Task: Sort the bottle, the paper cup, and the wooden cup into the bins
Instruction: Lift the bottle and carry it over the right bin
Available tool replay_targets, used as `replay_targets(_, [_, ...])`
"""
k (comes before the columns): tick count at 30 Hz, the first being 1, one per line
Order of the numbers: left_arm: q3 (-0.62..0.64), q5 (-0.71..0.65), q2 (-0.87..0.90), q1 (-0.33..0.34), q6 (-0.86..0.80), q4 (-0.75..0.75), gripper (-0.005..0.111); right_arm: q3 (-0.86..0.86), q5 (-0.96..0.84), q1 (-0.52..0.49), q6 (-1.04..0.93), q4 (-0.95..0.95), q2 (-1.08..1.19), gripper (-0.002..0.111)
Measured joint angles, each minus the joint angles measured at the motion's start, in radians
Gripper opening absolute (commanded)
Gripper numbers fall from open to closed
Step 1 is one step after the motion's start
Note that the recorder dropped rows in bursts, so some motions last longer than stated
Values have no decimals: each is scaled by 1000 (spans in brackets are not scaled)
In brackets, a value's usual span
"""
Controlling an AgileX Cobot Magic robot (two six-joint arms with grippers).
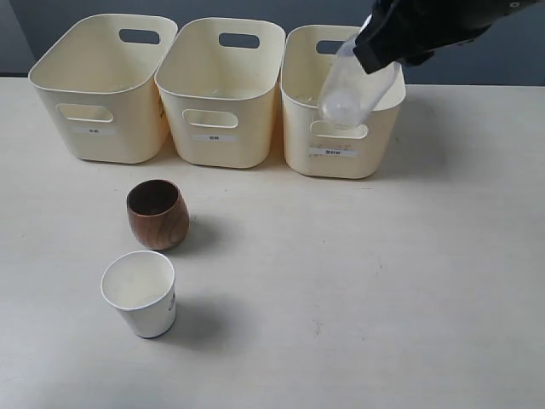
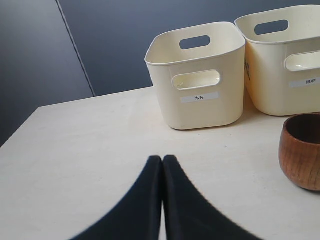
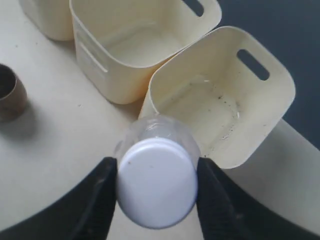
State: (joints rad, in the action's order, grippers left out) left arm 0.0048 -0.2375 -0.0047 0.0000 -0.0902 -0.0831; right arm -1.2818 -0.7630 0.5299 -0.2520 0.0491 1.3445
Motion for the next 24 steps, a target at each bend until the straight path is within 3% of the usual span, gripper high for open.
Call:
replay_targets(6, [0, 0, 0, 0, 0, 0, 0, 0, 192, -7, 118, 129, 64, -1])
replay_targets(13, [0, 0, 0, 0, 0, 0, 0, -3, 350, -107, 144, 141, 204, -1])
replay_targets(24, [0, 0, 0, 0, 0, 0, 0, -346, 199, -155, 16, 55, 482, -1])
